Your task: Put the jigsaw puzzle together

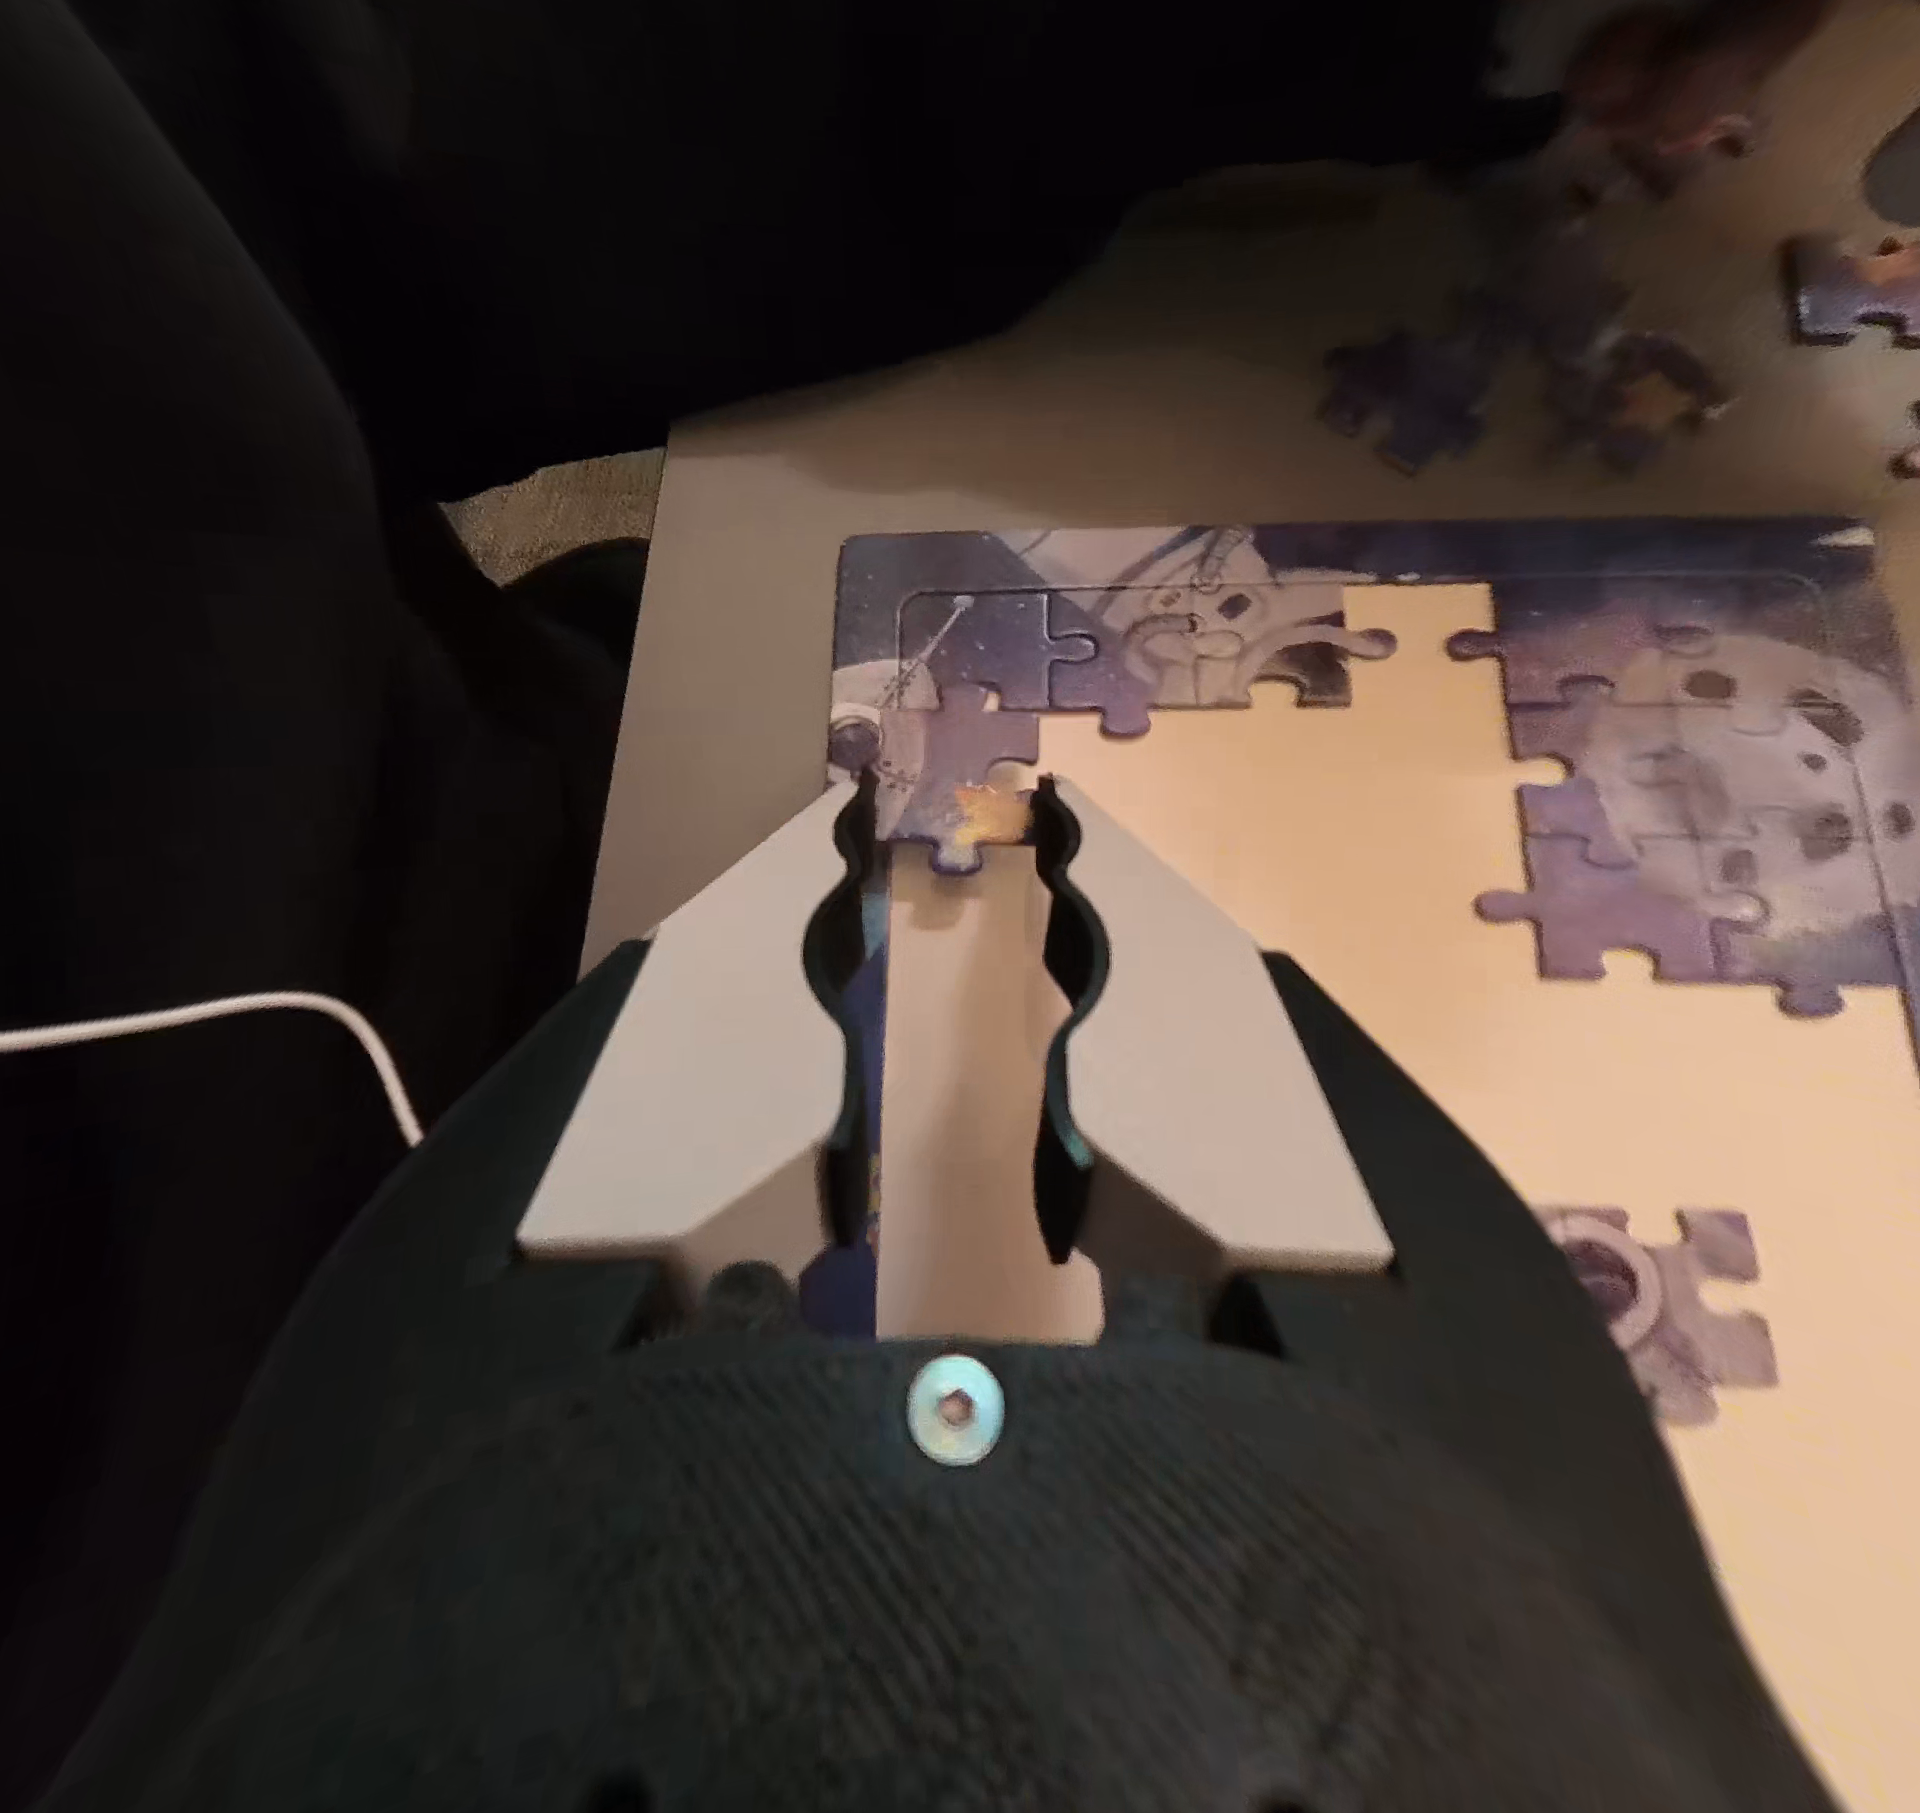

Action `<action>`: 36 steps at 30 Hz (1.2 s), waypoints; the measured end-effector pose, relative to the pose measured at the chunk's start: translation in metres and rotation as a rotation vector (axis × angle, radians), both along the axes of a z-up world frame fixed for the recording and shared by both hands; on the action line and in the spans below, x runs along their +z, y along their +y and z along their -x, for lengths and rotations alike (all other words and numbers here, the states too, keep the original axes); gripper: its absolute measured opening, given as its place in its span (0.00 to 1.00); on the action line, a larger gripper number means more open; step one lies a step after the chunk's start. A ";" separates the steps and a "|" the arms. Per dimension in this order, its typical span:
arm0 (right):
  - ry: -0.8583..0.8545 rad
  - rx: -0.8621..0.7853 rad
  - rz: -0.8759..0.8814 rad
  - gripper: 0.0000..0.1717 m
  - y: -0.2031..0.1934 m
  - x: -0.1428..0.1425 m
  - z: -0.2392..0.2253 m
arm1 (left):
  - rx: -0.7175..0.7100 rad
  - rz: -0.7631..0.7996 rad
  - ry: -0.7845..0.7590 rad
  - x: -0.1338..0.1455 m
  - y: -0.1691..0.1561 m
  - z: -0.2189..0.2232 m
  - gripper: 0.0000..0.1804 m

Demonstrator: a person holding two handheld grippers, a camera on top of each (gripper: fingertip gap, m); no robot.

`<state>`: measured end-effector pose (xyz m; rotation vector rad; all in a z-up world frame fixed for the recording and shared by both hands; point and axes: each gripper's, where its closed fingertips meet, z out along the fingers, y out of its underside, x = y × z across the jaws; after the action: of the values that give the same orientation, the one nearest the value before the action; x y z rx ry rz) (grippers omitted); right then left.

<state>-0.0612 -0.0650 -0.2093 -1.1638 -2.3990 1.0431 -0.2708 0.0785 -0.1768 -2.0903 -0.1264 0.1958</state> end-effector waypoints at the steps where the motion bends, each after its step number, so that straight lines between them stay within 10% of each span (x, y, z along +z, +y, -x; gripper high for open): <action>1: -0.010 0.005 -0.012 0.17 -0.001 -0.002 0.001 | -0.001 -0.002 -0.001 0.000 0.000 0.000 0.07; 36: 0.001 0.020 -0.090 0.17 -0.001 -0.006 0.005 | -0.007 -0.017 -0.014 0.004 0.000 -0.002 0.07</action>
<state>-0.0657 -0.0656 -0.2154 -1.1107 -2.4349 0.9312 -0.2690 0.0789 -0.1733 -2.0756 -0.1283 0.1751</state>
